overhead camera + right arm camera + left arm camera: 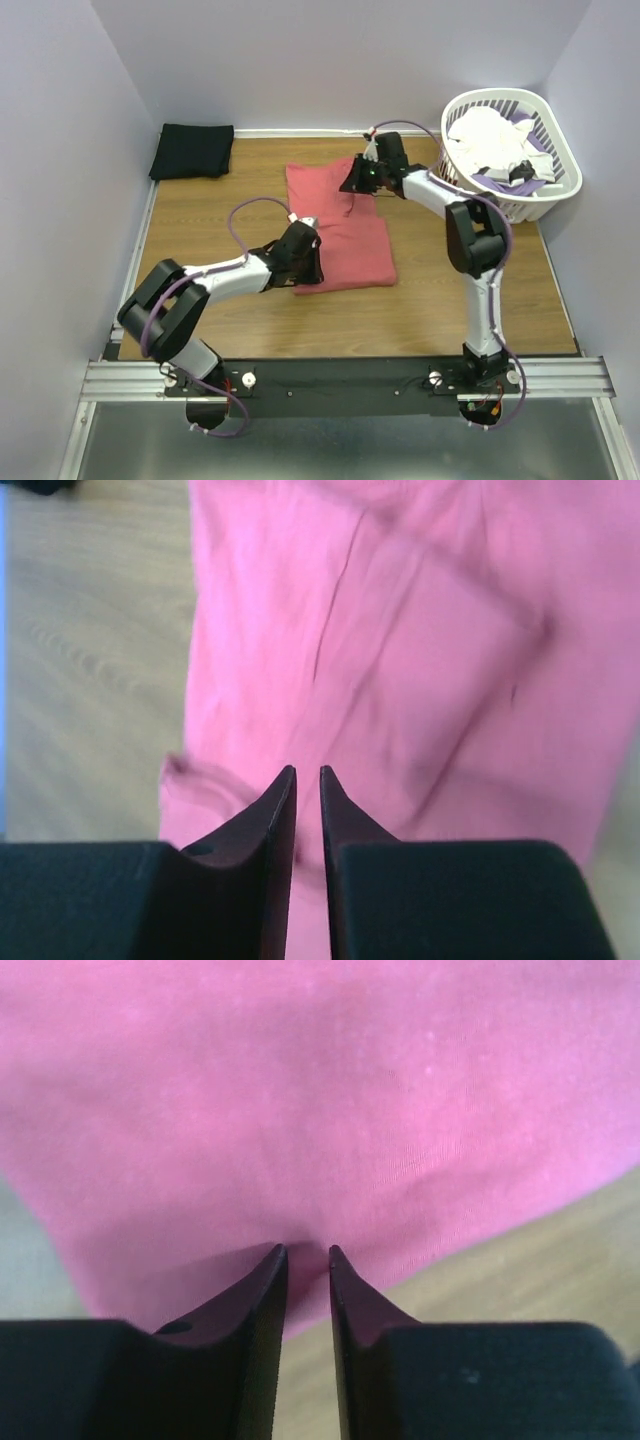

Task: Fold and stack the t-shirts
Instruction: Fold the tshirt

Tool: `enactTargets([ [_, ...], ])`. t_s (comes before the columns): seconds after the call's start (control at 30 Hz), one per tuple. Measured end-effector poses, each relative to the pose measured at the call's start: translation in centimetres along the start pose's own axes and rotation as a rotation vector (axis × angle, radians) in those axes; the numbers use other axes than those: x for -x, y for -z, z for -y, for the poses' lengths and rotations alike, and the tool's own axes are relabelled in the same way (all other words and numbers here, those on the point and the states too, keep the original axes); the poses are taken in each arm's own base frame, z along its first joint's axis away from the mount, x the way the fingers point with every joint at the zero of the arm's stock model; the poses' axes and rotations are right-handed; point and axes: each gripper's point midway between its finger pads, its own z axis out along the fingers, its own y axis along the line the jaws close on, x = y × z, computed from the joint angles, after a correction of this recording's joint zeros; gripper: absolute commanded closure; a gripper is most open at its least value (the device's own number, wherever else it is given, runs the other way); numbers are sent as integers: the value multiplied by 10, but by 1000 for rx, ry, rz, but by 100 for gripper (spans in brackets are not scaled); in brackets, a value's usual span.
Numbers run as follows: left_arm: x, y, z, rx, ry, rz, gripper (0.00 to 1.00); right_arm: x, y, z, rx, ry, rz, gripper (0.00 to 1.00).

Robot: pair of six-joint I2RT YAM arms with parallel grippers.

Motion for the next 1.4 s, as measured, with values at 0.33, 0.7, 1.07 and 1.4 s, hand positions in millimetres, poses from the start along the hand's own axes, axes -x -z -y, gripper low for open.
enactTargets([
  [0.33, 12, 59, 20, -178, 86, 152, 69, -93, 143, -55, 200, -52, -23, 78],
  [0.7, -28, 26, -28, -146, 230, 28, 77, -233, 161, 11, 222, -335, -208, 80],
  [1.07, -22, 40, -50, -127, 284, 66, 72, -228, 172, 12, 321, -390, -187, 74],
  [1.4, 12, 87, -38, -171, 228, 246, 51, -209, 173, -98, 553, -184, -232, 68],
])
